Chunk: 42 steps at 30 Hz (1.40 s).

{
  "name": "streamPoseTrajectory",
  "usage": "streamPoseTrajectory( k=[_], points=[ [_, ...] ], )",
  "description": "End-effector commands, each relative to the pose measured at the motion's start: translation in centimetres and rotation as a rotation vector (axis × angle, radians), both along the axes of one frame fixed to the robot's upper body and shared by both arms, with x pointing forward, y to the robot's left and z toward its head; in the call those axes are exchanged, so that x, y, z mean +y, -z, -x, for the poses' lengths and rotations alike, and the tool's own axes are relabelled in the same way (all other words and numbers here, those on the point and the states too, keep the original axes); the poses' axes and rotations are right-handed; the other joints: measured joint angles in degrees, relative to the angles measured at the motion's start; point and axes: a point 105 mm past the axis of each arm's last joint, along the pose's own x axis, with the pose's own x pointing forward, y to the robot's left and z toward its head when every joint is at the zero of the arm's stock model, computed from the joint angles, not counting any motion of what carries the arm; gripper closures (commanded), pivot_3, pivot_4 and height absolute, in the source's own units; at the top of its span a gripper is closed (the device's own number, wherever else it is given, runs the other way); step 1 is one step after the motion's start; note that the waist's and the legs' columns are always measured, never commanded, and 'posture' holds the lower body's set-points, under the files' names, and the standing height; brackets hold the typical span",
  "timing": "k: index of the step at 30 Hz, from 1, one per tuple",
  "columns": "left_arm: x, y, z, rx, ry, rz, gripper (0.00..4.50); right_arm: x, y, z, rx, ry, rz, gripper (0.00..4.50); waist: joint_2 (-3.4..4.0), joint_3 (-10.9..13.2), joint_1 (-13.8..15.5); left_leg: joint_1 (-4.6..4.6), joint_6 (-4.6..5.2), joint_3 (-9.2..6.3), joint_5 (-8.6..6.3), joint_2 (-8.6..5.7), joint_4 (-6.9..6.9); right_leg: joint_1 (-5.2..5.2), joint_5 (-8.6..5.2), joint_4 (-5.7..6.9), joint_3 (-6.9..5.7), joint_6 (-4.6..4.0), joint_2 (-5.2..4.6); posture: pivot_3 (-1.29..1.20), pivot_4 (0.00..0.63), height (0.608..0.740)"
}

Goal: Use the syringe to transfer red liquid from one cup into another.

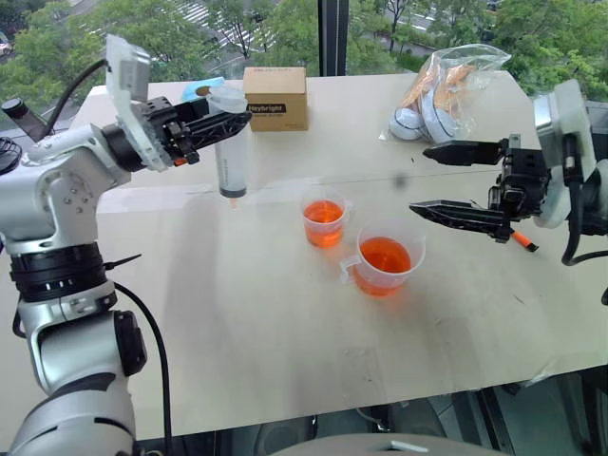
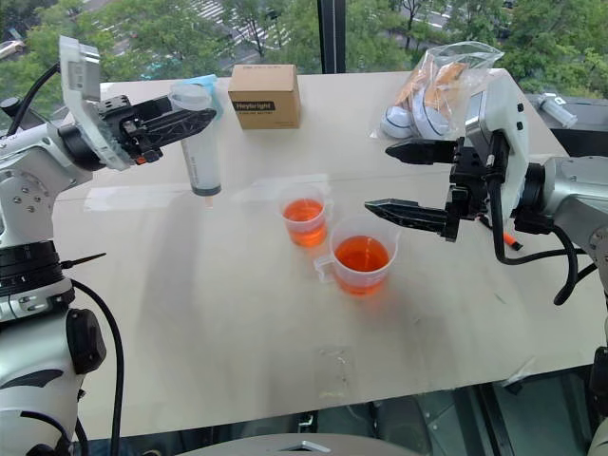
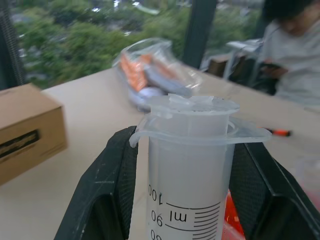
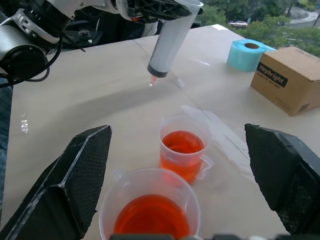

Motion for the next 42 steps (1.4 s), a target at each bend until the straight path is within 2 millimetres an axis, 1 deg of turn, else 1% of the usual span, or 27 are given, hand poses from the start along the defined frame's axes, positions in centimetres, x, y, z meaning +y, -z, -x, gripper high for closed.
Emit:
streamPoseTrajectory(
  k=[1, 6, 10, 13, 16, 19, 25, 30, 32, 34, 37, 38, 42],
  points=[
    [-0.8, -2.0, 1.6, -0.077, 0.079, 0.069, 2.47, 0.0, -1.3, 0.1, -0.059, -0.004, -0.02, 0.0, 0.0, 0.0, 0.0, 0.0, 0.0, 0.0, 0.0, 0.0, 0.0, 0.0, 0.0, 0.0, 0.0, 0.0, 0.0, 0.0, 0.15, 0.74],
    [-1.6, -2.6, 2.0, -0.108, 0.133, 0.13, 2.47, -0.5, -2.1, 0.0, -0.067, 0.027, -0.059, 0.0, 0.0, 0.0, -0.2, 0.0, 0.0, 0.0, 0.0, 0.0, 0.0, 0.0, 0.0, 0.0, 0.0, 0.0, 0.0, 0.0, 0.15, 0.74],
    [-3.6, -2.8, 2.1, -0.108, 0.231, 0.174, 2.47, -1.2, -2.9, -0.3, -0.097, 0.077, -0.071, 0.0, 0.0, 0.0, -0.2, 0.0, 0.0, 0.0, 0.0, 0.0, 0.0, 0.01, 0.0, 0.0, -0.01, 0.0, 0.01, 0.0, 0.15, 0.74],
    [-4.8, -2.8, 1.9, -0.11, 0.271, 0.174, 2.47, -1.4, -3.4, -0.4, -0.111, 0.097, -0.081, 0.0, 0.0, 0.0, -0.2, 0.01, 0.0, 0.01, 0.0, -0.01, 0.03, 0.03, 0.01, 0.0, -0.01, 0.01, 0.02, 0.0, 0.15, 0.74],
    [-6.3, -3.1, 1.7, -0.123, 0.319, 0.19, 2.47, -2.0, -4.2, -0.4, -0.128, 0.135, -0.11, 0.0, 0.0, 0.0, -0.3, 0.01, 0.0, 0.0, 0.01, -0.01, 0.02, 0.03, 0.01, 0.0, -0.02, 0.01, 0.03, 0.0, 0.15, 0.74],
    [-7.7, -3.0, 1.7, -0.133, 0.36, 0.196, 2.47, -2.5, -4.6, -0.5, -0.141, 0.174, -0.13, 0.0, 0.0, 0.0, -0.4, 0.02, -0.01, 0.02, 0.01, -0.01, 0.02, 0.03, 0.01, 0.0, 0.0, 0.01, 0.02, 0.0, 0.15, 0.74],
    [-9.3, -2.6, 1.4, -0.147, 0.405, 0.181, 2.47, -2.7, -4.9, -0.2, -0.14, 0.195, -0.158, 0.0, 0.0, 0.0, -0.6, 0.02, -0.01, 0.03, 0.01, -0.01, 0.02, 0.03, 0.01, 0.0, 0.01, 0.01, 0.03, 0.0, 0.15, 0.74],
    [-11.6, -2.4, 1.5, -0.179, 0.435, 0.153, 2.47, -3.1, -6.0, 0.1, -0.138, 0.192, -0.213, 0.0, 0.01, 0.0, -0.3, 0.03, 0.0, 0.04, 0.01, -0.01, 0.01, 0.05, 0.01, -0.01, 0.02, 0.01, 0.03, 0.0, 0.15, 0.74],
    [-12.7, -2.2, 1.9, -0.194, 0.463, 0.133, 2.47, -3.1, -6.6, 0.2, -0.138, 0.18, -0.246, 0.0, 0.01, 0.0, -0.3, 0.03, 0.0, 0.04, 0.01, -0.01, 0.01, 0.05, 0.01, -0.02, 0.03, 0.02, 0.03, 0.0, 0.15, 0.74],
    [-13.3, -1.9, 2.1, -0.206, 0.478, 0.112, 2.47, -3.0, -6.8, 0.3, -0.136, 0.174, -0.263, 0.0, 0.01, 0.0, -0.4, 0.03, 0.0, 0.05, 0.01, -0.02, 0.01, 0.05, 0.01, -0.02, 0.04, 0.02, 0.03, 0.0, 0.15, 0.74],
    [-15.5, -1.0, 2.6, -0.225, 0.506, 0.067, 2.47, -2.6, -7.2, 1.0, -0.135, 0.122, -0.288, 0.0, 0.03, 0.0, -0.4, 0.03, 0.0, 0.04, 0.01, -0.01, 0.0, 0.05, 0.01, -0.02, 0.04, 0.01, 0.04, 0.0, 0.15, 0.74],
    [-16.3, -0.6, 2.7, -0.233, 0.515, 0.054, 2.47, -2.4, -7.2, 1.2, -0.131, 0.107, -0.289, 0.0, 0.03, 0.0, -0.4, 0.03, 0.0, 0.05, 0.01, -0.01, 0.0, 0.05, 0.01, -0.02, 0.05, 0.02, 0.03, 0.0, 0.15, 0.74],
    [-18.4, 0.9, 3.1, -0.262, 0.535, -0.001, 2.47, -1.9, -6.4, 1.6, -0.109, 0.08, -0.27, 0.0, 0.04, 0.0, -0.3, 0.03, 0.01, 0.06, 0.01, -0.02, 0.01, 0.06, 0.01, -0.03, 0.06, 0.02, 0.03, 0.0, 0.15, 0.74]
  ],
)
